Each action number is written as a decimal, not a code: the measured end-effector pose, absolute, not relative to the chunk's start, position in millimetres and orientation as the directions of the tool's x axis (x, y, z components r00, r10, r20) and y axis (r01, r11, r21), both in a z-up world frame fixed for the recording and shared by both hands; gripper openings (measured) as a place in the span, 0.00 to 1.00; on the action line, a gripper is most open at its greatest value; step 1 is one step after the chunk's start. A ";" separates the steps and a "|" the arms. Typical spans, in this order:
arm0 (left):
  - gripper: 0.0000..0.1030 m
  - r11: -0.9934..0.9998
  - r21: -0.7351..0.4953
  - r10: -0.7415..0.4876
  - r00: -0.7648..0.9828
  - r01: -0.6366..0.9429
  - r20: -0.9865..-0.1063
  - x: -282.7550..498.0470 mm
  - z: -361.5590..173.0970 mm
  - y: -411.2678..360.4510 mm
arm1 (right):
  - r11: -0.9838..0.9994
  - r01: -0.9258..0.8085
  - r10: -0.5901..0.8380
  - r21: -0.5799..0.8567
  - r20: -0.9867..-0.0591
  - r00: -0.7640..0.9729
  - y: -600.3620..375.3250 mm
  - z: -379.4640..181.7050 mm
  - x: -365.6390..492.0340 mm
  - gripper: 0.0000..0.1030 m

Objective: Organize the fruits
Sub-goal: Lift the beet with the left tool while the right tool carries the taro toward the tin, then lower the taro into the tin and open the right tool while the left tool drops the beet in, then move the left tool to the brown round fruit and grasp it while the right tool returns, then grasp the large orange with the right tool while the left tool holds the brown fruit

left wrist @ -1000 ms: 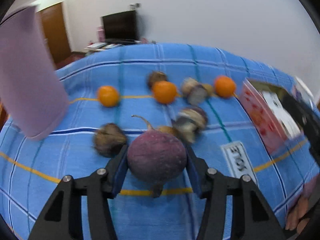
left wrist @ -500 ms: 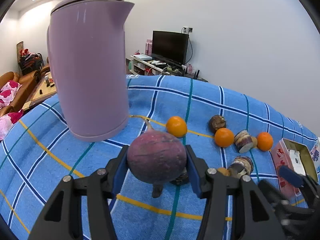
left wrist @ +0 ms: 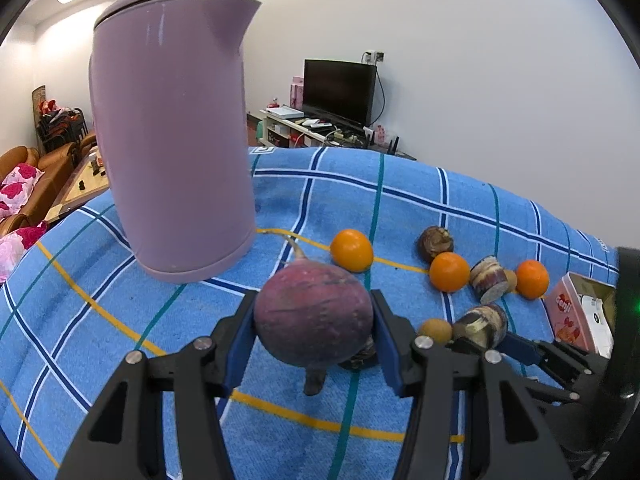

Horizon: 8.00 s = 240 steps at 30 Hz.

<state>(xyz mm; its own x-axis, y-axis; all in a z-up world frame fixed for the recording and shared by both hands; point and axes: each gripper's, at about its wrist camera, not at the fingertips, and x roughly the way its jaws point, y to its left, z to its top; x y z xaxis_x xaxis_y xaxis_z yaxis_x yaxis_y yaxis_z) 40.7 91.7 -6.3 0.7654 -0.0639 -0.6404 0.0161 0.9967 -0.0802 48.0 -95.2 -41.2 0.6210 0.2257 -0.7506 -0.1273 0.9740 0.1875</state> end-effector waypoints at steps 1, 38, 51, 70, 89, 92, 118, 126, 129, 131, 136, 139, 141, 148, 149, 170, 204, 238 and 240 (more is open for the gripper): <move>0.54 0.997 -0.080 -0.064 0.766 0.017 -0.640 40.4 -5.9 92.0 | 0.969 -0.122 0.241 0.213 -0.724 0.646 -100.9 -37.0 41.9 0.40; 0.54 0.993 -0.055 -0.119 0.791 0.107 -0.600 28.5 -3.9 68.3 | 0.968 -0.153 0.250 0.197 -0.748 0.615 -130.9 -39.5 -43.0 0.43; 0.54 0.990 -0.022 -0.128 0.808 0.140 -0.575 18.2 -3.0 47.0 | 0.988 -0.085 0.138 0.129 -0.497 0.856 -160.2 17.6 -74.5 0.42; 0.54 0.952 -0.003 -0.258 0.795 0.306 -0.549 -19.8 12.9 -33.3 | 0.974 0.213 -0.153 0.072 -0.479 0.864 -285.0 15.7 -90.4 0.42; 0.54 0.861 -0.028 -0.423 0.685 0.508 -0.593 -34.4 8.7 -189.6 | 0.962 0.273 -0.233 -0.013 -0.557 0.797 -343.3 -4.4 -96.2 0.43; 0.54 0.861 -0.024 -0.414 0.671 0.509 -0.615 -31.5 -0.8 -200.8 | 0.964 0.264 -0.232 -0.030 -0.577 0.783 -342.9 -8.3 -90.0 0.43; 0.70 0.877 0.096 -0.328 0.732 0.471 -0.597 -39.1 -8.3 -198.9 | 0.964 0.240 -0.124 0.111 -0.613 0.780 -353.2 -13.4 -86.9 0.43; 1.00 0.902 0.095 -0.328 0.812 0.420 -0.483 -51.1 8.3 -182.1 | 0.944 0.276 -0.155 0.179 -0.497 0.854 -361.9 -0.4 -108.1 0.63; 1.00 0.908 0.102 -0.318 0.827 0.407 -0.464 -53.4 11.0 -179.6 | 0.938 0.309 -0.219 0.156 -0.424 0.879 -360.1 9.3 -118.1 0.63; 1.00 0.914 0.105 -0.304 0.832 0.392 -0.464 -52.1 11.7 -177.6 | 0.930 0.339 -0.262 0.144 -0.388 0.884 -358.9 13.3 -123.4 0.64; 1.00 0.933 0.101 -0.262 0.845 0.345 -0.466 -47.5 14.6 -163.5 | 0.929 0.339 -0.268 0.151 -0.359 0.894 -356.9 13.5 -125.6 0.64; 1.00 0.946 0.095 -0.234 0.855 0.310 -0.463 -42.2 17.7 -147.6 | 0.933 0.336 -0.274 0.130 -0.347 0.897 -352.3 14.8 -125.4 0.64; 1.00 0.950 0.099 -0.219 0.859 0.296 -0.463 -39.9 17.8 -137.1 | 0.935 0.334 -0.280 0.118 -0.331 0.901 -349.4 16.3 -128.4 0.64; 1.00 0.935 0.244 -0.135 0.896 0.256 -0.423 -34.9 12.5 -106.9 | 0.934 0.351 -0.316 0.064 -0.306 0.898 -339.0 16.9 -130.9 0.64; 1.00 0.934 0.254 -0.128 0.900 0.250 -0.417 -33.6 12.5 -102.2 | 0.933 0.355 -0.321 0.061 -0.306 0.896 -337.7 17.3 -130.5 0.64; 1.00 0.970 0.173 -0.083 0.900 0.172 -0.428 -5.0 6.0 -39.0 | 0.944 0.308 -0.222 0.119 -0.461 0.859 -290.8 7.3 -93.3 0.64; 1.00 0.986 0.088 0.166 0.782 -0.142 -0.600 76.1 -0.9 97.9 | 0.969 0.168 -0.088 0.179 -0.389 0.917 -179.6 10.4 -33.1 0.64; 0.47 0.994 -0.025 -0.099 0.770 0.108 -0.630 58.6 -8.4 45.0 | 0.937 0.222 -0.049 0.268 -0.530 0.846 -210.9 3.0 -20.2 0.64; 0.47 0.993 -0.035 -0.111 0.782 0.114 -0.613 57.2 -3.3 45.2 | 0.949 0.199 -0.037 0.245 -0.540 0.841 -212.2 8.4 -14.2 0.64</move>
